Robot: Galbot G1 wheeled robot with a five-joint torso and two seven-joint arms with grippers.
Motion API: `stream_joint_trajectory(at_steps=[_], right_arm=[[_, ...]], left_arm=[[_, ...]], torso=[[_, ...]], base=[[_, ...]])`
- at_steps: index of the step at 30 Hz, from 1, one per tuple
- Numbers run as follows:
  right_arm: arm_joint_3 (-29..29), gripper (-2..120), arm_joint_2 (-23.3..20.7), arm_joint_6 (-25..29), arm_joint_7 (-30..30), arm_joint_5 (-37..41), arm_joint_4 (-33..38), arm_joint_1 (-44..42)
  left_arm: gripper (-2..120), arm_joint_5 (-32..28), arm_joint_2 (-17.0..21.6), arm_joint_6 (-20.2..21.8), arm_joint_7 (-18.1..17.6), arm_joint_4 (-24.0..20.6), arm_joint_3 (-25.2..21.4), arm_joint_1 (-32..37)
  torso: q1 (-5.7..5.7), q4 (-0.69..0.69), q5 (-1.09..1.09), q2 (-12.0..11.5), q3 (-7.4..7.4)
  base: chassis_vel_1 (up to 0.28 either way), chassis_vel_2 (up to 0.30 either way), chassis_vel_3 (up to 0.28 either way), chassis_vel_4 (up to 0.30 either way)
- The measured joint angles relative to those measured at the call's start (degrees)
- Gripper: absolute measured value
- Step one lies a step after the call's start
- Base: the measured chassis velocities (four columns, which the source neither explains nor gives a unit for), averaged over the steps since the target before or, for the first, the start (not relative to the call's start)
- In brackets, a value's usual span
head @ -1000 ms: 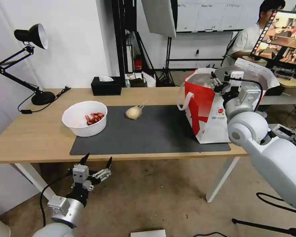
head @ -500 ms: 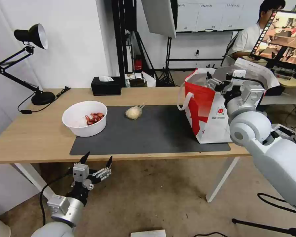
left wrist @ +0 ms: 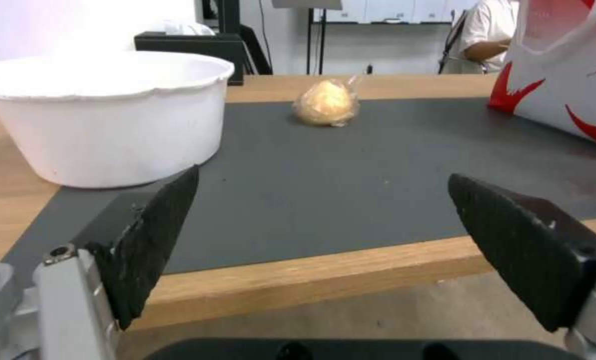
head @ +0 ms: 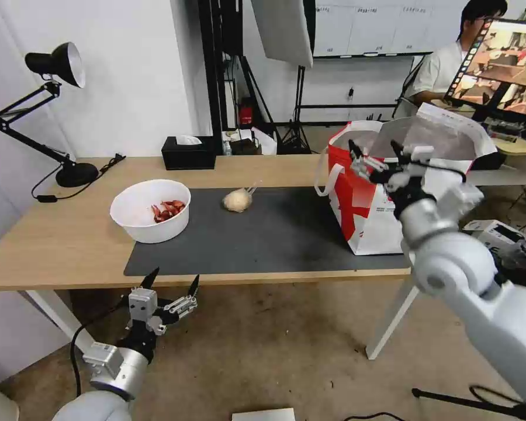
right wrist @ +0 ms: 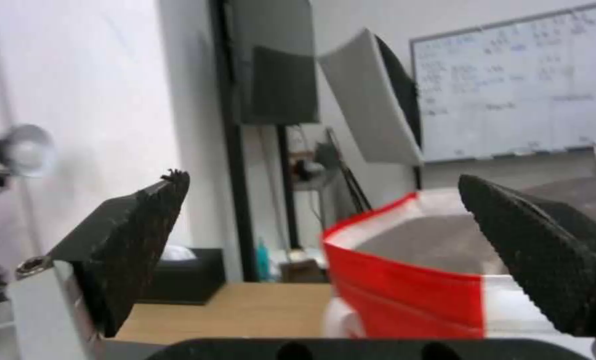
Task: Pick up the trash from the table and place it into the takeout bag.
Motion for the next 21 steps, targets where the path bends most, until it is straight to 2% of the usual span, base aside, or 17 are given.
stream_joint_trajectory(at_steps=[5, 10, 14, 18, 20, 21], right_arm=[[2.88, 100, -0.80, 0.91, -0.45, -2.85, 4.61, -8.99], [3.08, 100, 0.38, 1.32, -0.77, -5.67, 5.30, -13.66], [4.27, 100, 2.91, 2.71, -2.12, -10.27, 5.71, -20.71], [5.19, 100, 6.09, 5.90, -4.18, -15.58, 5.20, -27.17], [5.51, 100, 9.07, 8.57, -5.43, -20.46, 4.59, -32.91], [5.51, 100, 9.07, 8.57, -5.43, -20.46, 4.59, -32.91]], left_arm=[[100, 0.21, -0.68, -0.06, -0.01, -0.09, 0.43, -0.28], [100, 0.45, -1.20, -0.27, 0.01, -0.50, 0.17, 0.48], [100, 0.54, -1.33, -0.52, 0.01, -0.62, 0.00, 0.80], [100, 0.56, -1.38, -0.66, 0.01, -0.57, -0.02, 0.83], [100, 0.86, -1.67, -0.69, 0.02, -0.52, 0.27, 0.78], [100, 0.86, -1.67, -0.69, 0.02, -0.52, 0.27, 0.78]], torso=[[0.00, -0.03, 0.00, 0.00, 0.00], [0.00, 0.01, 0.01, 0.00, 0.00], [0.00, -0.01, 0.01, 0.00, 0.00], [0.00, 0.00, 0.01, 0.00, 0.00], [0.00, -0.01, 0.01, 0.00, 0.00], [0.00, -0.01, 0.01, 0.00, 0.00]], base=[[0.000, 0.000, 0.000, 0.000], [0.000, 0.000, 0.000, 0.000], [0.000, 0.000, 0.000, 0.000], [0.000, 0.000, 0.000, 0.000], [0.000, 0.000, 0.000, 0.000], [0.000, 0.000, 0.000, 0.000]])
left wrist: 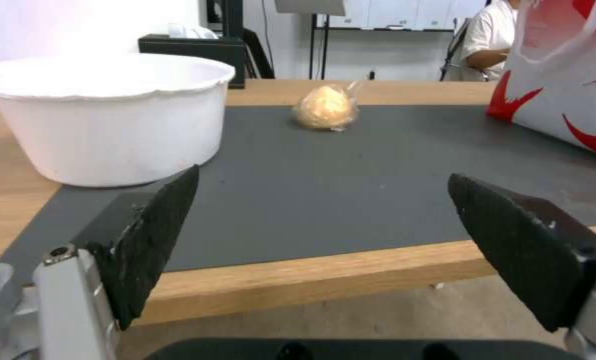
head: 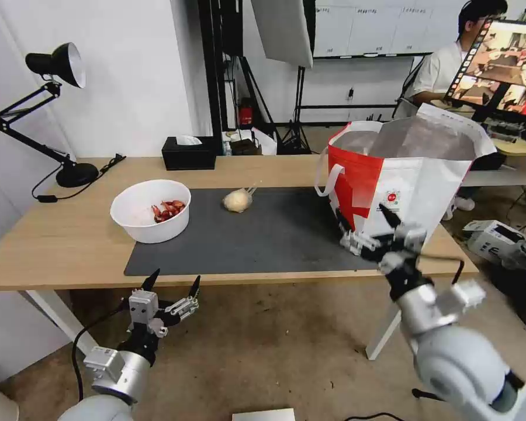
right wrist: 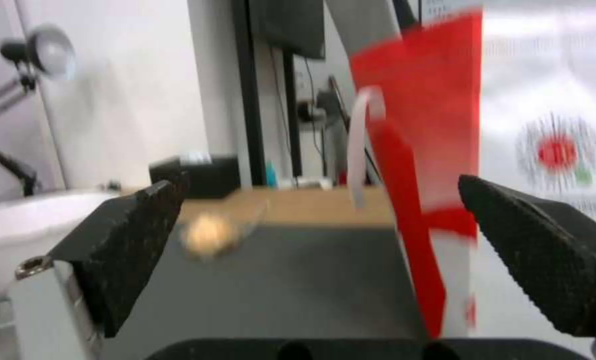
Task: Pick up the trash from the table and place it into the takeout bag.
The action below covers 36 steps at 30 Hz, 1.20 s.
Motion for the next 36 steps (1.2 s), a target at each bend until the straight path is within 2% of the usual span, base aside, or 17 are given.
stream_joint_trajectory(at_steps=[3, 4, 7, 11, 22, 36], right_arm=[[0.34, 100, 4.24, 2.84, -1.18, -5.89, -1.28, -6.31], [0.34, 100, 4.24, 2.84, -1.18, -5.89, -1.28, -6.31], [-0.06, 100, 8.42, 6.20, -2.59, -10.94, -4.19, -10.86], [-0.75, 100, 11.64, 8.81, -3.47, -13.97, -7.28, -12.66], [-1.64, 100, 14.99, 10.22, -4.25, -16.61, -12.43, -11.80], [-1.85, 100, 14.94, 9.88, -4.12, -16.68, -13.22, -10.98]], left_arm=[[100, 0.21, -0.24, -0.08, 0.01, 0.00, 0.16, 0.02], [100, 0.21, -0.24, -0.08, 0.01, 0.00, 0.16, 0.02], [100, 0.24, -0.27, -0.17, 0.05, 0.06, 0.22, 0.07], [100, 0.28, -0.33, -0.21, 0.13, 0.08, 0.32, 0.14], [100, 0.65, -0.79, -0.26, 0.27, 0.09, 0.69, 0.76], [100, 0.80, -1.06, 0.04, 0.30, 0.19, 1.32, 0.96]], torso=[[0.00, -0.01, -0.01, 0.00, 0.00], [0.00, -0.01, -0.01, 0.00, 0.00], [0.00, -0.01, 0.00, 0.00, 0.00], [0.00, -0.01, 0.00, -0.01, 0.00], [0.01, 0.00, 0.00, 0.00, 0.00], [0.01, 0.00, 0.00, 0.00, 0.00]], base=[[0.000, 0.000, 0.000, 0.000], [0.000, 0.000, 0.000, 0.000], [0.000, 0.000, 0.000, 0.000], [0.000, 0.000, 0.000, 0.000], [0.000, 0.000, 0.000, 0.000], [0.000, 0.000, 0.000, 0.000]])
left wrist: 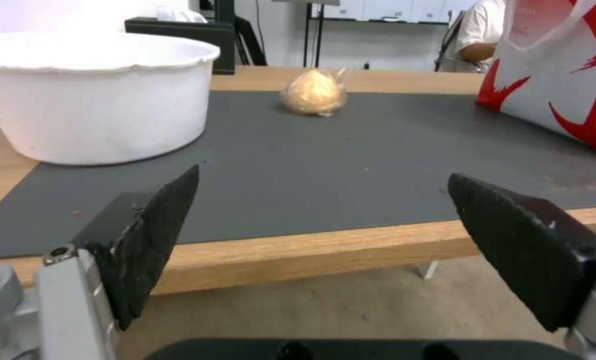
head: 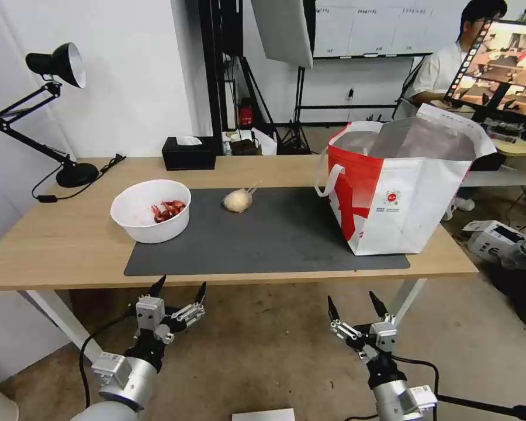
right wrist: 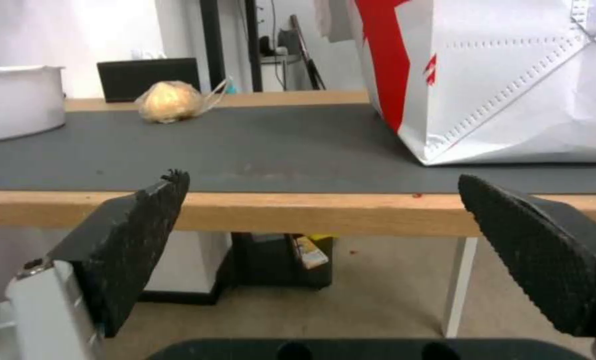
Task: Pick up the trash from the table and place it into the takeout bag.
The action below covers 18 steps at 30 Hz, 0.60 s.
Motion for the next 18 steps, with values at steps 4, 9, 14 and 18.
stream_joint_trajectory(at_steps=[4, 9, 14, 18], right_arm=[[-0.02, 100, -0.17, -0.12, 0.08, 0.09, 0.17, -0.01], [-0.03, 100, -0.28, -0.17, 0.15, 0.13, 0.32, -0.14], [0.15, 100, -1.01, -0.25, 0.21, 0.40, 0.57, -0.31], [0.39, 100, -1.22, -0.60, 0.41, 0.33, 1.01, -0.24]], left_arm=[[100, 0.02, 0.06, 0.03, 0.01, 0.00, 0.03, -0.01], [100, 0.01, 0.21, 0.04, 0.02, -0.11, -0.06, 0.01], [100, -0.07, 0.30, 0.05, 0.02, -0.33, -0.39, 0.15], [100, -0.32, 0.38, 0.05, 0.02, -0.43, -0.64, 0.12]], torso=[[0.00, 0.00, 0.00, 0.00, 0.00], [0.00, 0.00, 0.00, 0.00, 0.00], [0.00, 0.00, 0.00, 0.00, 0.00], [0.00, 0.00, 0.00, 0.00, 0.00]], base=[[0.000, 0.000, 0.000, 0.000], [0.000, 0.000, 0.000, 0.000], [0.000, 0.000, 0.000, 0.000], [0.000, 0.000, 0.000, 0.000]])
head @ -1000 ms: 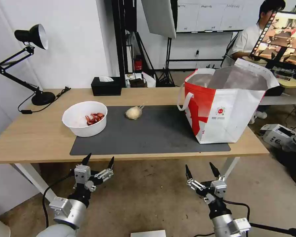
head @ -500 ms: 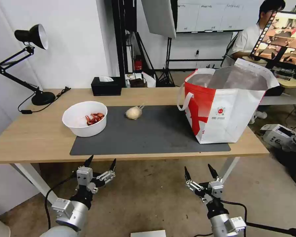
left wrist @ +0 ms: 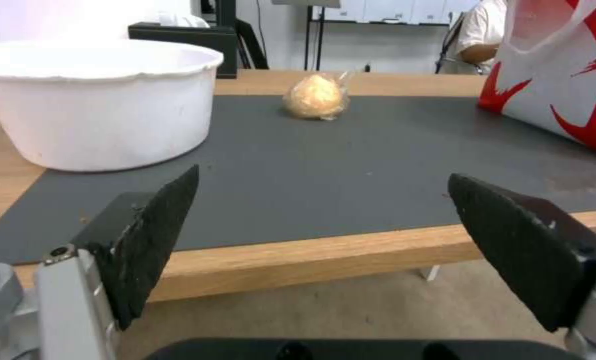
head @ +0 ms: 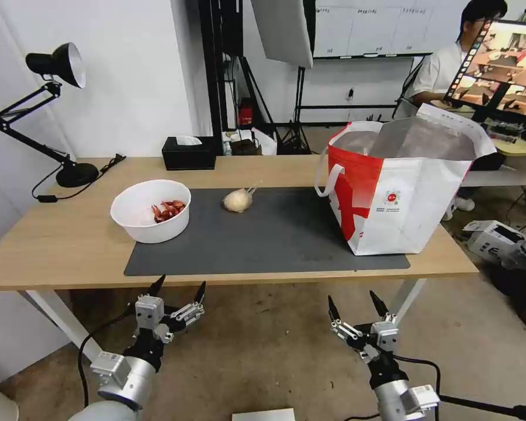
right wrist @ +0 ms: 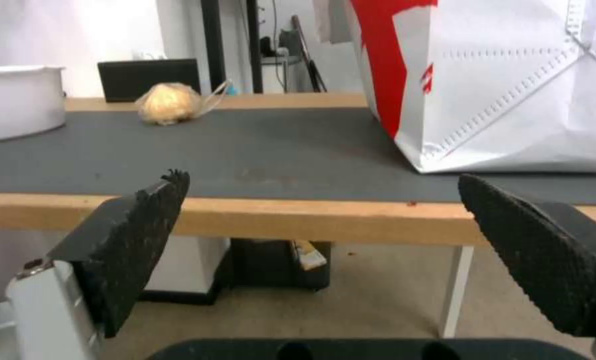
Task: Pick up the trash from the table and place it into the takeout bag.
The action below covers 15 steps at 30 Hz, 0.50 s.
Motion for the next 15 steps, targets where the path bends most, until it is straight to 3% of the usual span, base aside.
stream_joint_trajectory(at_steps=[10, 15], right_arm=[[-0.45, 100, -1.79, -3.36, -0.22, 2.94, 3.48, 1.43], [-1.85, 100, -6.29, -7.11, -2.37, 9.59, 5.23, 8.14]], left_arm=[[100, -0.18, 0.25, 0.00, 0.00, 0.04, 0.04, -0.62], [100, -0.18, 0.40, 0.00, 0.00, 0.11, -0.14, -0.51]], torso=[[0.00, -0.01, 0.00, 0.00, 0.00], [0.00, 0.00, 0.00, 0.00, 0.00]], base=[[0.000, 0.000, 0.000, 0.000], [0.000, 0.000, 0.000, 0.000]])
